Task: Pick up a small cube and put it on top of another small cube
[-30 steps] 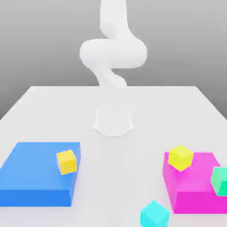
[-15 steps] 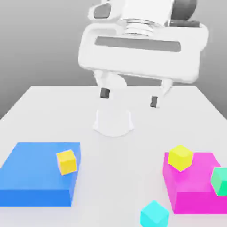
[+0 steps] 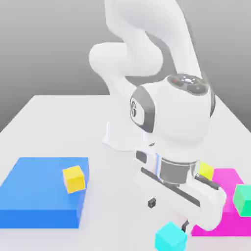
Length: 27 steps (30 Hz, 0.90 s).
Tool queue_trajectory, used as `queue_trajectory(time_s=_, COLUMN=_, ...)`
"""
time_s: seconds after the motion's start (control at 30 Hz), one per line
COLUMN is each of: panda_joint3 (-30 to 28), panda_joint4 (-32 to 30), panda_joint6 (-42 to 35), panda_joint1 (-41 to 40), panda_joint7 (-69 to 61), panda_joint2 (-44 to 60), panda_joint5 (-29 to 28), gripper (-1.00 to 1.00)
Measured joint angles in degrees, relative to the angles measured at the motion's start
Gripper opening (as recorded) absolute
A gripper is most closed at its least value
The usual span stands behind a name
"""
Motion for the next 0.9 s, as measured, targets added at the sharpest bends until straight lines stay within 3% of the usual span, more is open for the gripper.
queue_trajectory(time_s=0.1, panda_joint3=-3.53, panda_joint4=1.25, panda_joint6=4.51, panda_joint1=2.89, panda_joint7=3.08, panda_joint2=6.07, panda_joint5=-3.43, gripper=0.00)
queue_trajectory(time_s=0.13, panda_joint3=-4.54, panda_joint4=1.57, panda_joint6=5.61, panda_joint1=3.72, panda_joint7=3.77, panda_joint2=7.55, panda_joint5=-4.31, gripper=-1.00)
queue_trajectory(time_s=0.37, panda_joint3=-4.55, panda_joint4=1.58, panda_joint6=5.79, panda_joint1=3.74, panda_joint7=3.80, panda_joint2=7.61, panda_joint5=-4.31, gripper=-1.00)
queue_trajectory(time_s=0.53, panda_joint3=0.53, panda_joint4=-0.09, panda_joint6=-1.26, panda_joint1=0.60, panda_joint7=-0.77, panda_joint2=-1.32, panda_joint5=1.90, gripper=-1.00)
queue_trajectory(time_s=0.77, panda_joint3=11.39, panda_joint4=7.03, panda_joint6=-18.96, panda_joint1=7.99, panda_joint7=-6.09, panda_joint2=-12.64, panda_joint5=10.37, gripper=-1.00)
queue_trajectory(time_s=0.9, panda_joint3=11.90, panda_joint4=7.10, panda_joint6=-16.89, panda_joint1=10.61, panda_joint7=-4.41, panda_joint2=-9.81, panda_joint5=8.11, gripper=-1.00)
